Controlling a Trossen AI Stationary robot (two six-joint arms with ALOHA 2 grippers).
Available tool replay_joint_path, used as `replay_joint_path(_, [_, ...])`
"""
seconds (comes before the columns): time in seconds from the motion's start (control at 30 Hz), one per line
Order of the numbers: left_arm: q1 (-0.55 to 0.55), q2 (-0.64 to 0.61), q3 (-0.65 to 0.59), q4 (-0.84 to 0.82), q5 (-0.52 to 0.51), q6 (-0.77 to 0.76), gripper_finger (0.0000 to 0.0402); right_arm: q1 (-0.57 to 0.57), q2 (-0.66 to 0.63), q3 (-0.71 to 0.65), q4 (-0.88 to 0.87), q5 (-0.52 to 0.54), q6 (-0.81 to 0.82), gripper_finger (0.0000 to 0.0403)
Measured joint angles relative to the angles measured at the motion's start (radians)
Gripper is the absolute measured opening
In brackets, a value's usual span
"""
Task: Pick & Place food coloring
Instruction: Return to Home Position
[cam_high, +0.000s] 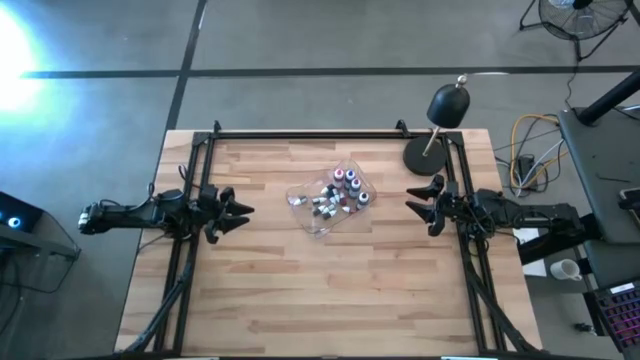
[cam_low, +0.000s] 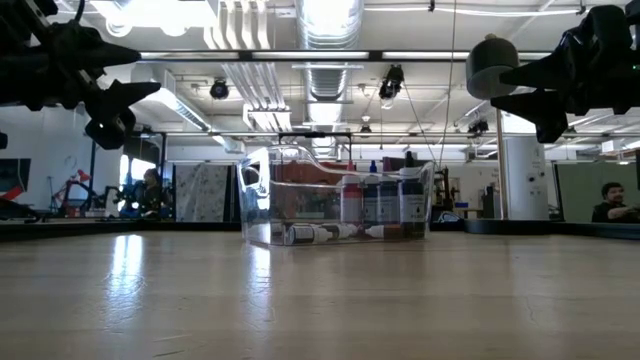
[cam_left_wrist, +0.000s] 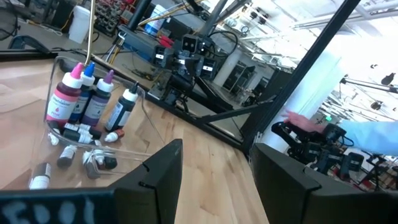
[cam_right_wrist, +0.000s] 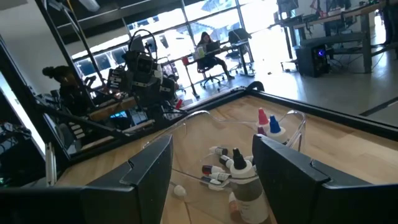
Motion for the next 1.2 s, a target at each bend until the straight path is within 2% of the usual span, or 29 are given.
replay_joint_path(1.2, [-0.001,0.005,0.004,0.001,0.000,0.000,0.0162,0.000,0.023,0.000,0.000,0.000,0.000,0.0215])
